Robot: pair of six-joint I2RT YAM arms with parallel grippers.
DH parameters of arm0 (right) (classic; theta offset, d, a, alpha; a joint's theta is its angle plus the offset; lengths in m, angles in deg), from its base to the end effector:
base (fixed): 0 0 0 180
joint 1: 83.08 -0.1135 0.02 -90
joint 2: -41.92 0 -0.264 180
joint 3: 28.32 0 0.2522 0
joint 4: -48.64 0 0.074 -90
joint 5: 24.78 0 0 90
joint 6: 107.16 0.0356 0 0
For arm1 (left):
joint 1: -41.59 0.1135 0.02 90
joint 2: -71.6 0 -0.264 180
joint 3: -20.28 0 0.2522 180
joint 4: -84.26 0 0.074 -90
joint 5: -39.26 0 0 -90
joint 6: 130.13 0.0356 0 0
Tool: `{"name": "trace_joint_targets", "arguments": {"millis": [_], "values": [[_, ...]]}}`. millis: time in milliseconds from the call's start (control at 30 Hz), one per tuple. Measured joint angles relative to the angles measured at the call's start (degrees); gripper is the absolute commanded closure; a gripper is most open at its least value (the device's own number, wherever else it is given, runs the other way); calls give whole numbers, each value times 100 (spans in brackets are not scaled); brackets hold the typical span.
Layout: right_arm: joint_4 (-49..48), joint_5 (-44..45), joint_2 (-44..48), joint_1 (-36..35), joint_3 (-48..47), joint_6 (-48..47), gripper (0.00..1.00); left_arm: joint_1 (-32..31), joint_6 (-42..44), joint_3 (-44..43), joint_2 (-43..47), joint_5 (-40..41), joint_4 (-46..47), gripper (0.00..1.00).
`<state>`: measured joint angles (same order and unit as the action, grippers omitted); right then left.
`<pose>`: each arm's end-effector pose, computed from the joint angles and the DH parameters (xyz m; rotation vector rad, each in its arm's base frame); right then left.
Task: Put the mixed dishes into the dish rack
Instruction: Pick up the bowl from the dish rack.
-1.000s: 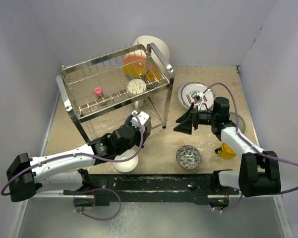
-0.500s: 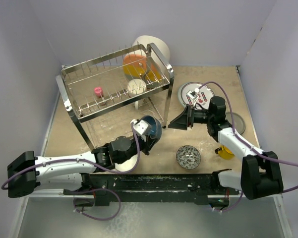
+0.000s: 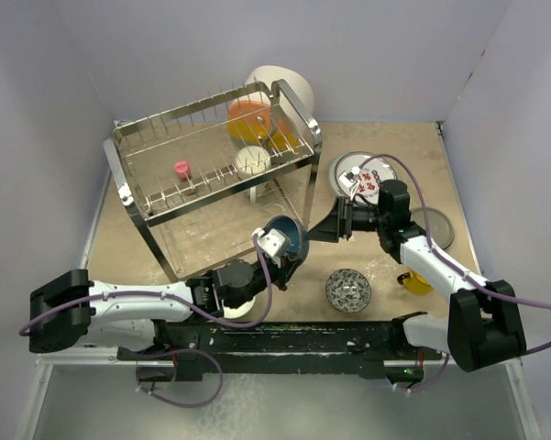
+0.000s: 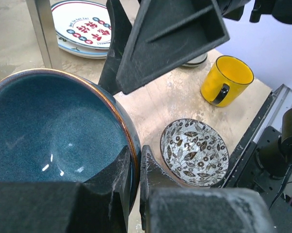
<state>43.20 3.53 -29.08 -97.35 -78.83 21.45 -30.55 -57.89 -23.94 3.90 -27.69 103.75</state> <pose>0.2424 0.0940 0.2512 -0.4310 1.9557 1.5952 0.0923 -0.2409 0.2498 0.4828 1.6380 -0.8633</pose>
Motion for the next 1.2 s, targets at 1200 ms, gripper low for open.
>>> {"name": "trace_joint_targets", "arguments": {"millis": [1200], "values": [[-61, 179, -197, -275, -44, 343, 0, -299, 859, -529, -916, 745, 649, 100]]}}
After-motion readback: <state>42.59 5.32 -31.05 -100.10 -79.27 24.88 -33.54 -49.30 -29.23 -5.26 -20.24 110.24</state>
